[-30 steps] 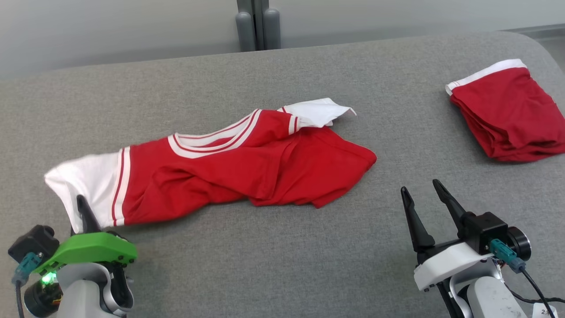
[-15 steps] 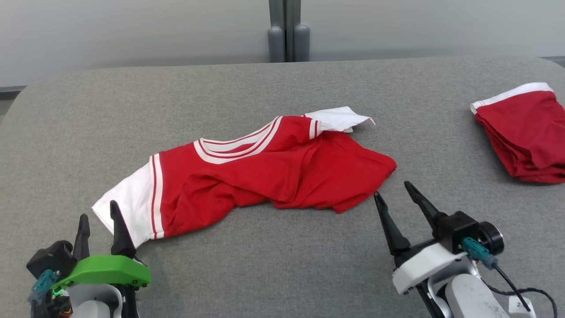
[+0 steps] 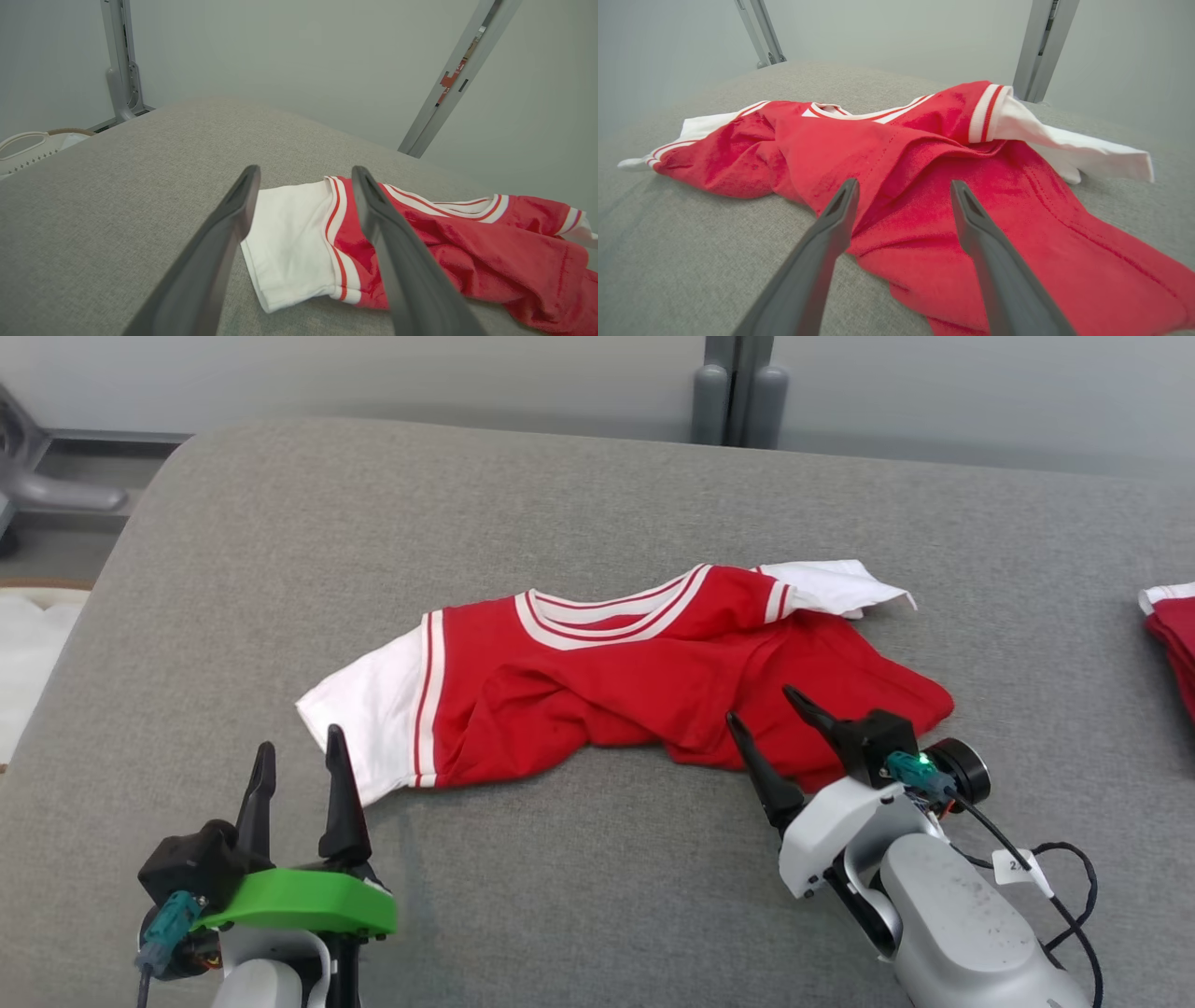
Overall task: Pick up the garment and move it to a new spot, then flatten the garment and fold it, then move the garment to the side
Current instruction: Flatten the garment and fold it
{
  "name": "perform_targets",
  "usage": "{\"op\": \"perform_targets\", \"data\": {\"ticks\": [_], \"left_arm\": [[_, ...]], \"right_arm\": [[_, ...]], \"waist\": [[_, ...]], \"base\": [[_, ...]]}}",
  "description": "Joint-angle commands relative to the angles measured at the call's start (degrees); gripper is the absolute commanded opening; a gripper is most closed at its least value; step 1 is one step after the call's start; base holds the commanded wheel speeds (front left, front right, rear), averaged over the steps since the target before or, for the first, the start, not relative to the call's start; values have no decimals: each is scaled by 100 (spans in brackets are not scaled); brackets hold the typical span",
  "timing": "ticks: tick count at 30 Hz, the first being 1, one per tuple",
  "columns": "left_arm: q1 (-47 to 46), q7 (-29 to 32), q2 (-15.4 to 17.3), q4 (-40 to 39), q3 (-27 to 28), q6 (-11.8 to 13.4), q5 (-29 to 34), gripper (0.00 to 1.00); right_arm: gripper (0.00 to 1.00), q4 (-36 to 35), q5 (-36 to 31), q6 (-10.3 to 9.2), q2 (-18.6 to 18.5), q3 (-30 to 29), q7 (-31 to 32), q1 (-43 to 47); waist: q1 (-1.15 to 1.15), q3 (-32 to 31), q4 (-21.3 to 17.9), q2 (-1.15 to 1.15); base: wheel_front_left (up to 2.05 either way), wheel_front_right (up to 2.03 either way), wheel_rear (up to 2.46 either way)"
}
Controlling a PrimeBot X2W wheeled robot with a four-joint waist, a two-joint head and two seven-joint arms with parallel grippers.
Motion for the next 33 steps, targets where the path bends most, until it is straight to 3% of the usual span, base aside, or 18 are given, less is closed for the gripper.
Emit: {"op": "perform_targets", "data": {"ticks": [1,8,13,14,15,18,19,27,33], "left_arm": [[95,1,24,-89,-55,71,-15,100],[248,1,23,-404,-235,293,-205,100],[294,1,23,-478,-227,355,-201,100],[305,1,22,-484,-218,374,-202,100],[310,1,22,-485,-221,385,-201,100],[310,1,22,-490,-232,390,-194,100],[308,1,23,-492,-239,394,-185,100],[327,1,23,-476,-228,364,-84,100],[370,1,23,-449,-245,339,27,100]], "right_arm": [[100,154,-5,-7,-29,-24,-27,-126],[100,807,62,-7,-30,2,-26,-514],[100,656,262,-7,-30,180,-26,-615],[91,597,287,-7,-30,214,-27,-620],[53,513,306,-7,-27,253,-26,-612],[18,285,394,-7,-30,377,-27,-535],[0,199,429,-7,-30,409,-26,-490],[0,-374,607,-7,-28,480,-26,-144],[0,-661,440,-7,-28,102,15,364]], "waist": [[0,243,407,0],[0,412,721,0],[0,454,718,0],[0,455,698,0],[0,453,667,0],[0,434,559,0],[0,424,514,0],[0,289,72,0],[0,124,-371,0]], "base": [[0,0,0],[0,0,0],[0,0,0],[0,0,0],[0,0,0],[0,0,0],[0,0,0],[0,0,0],[0,0,0]]}}
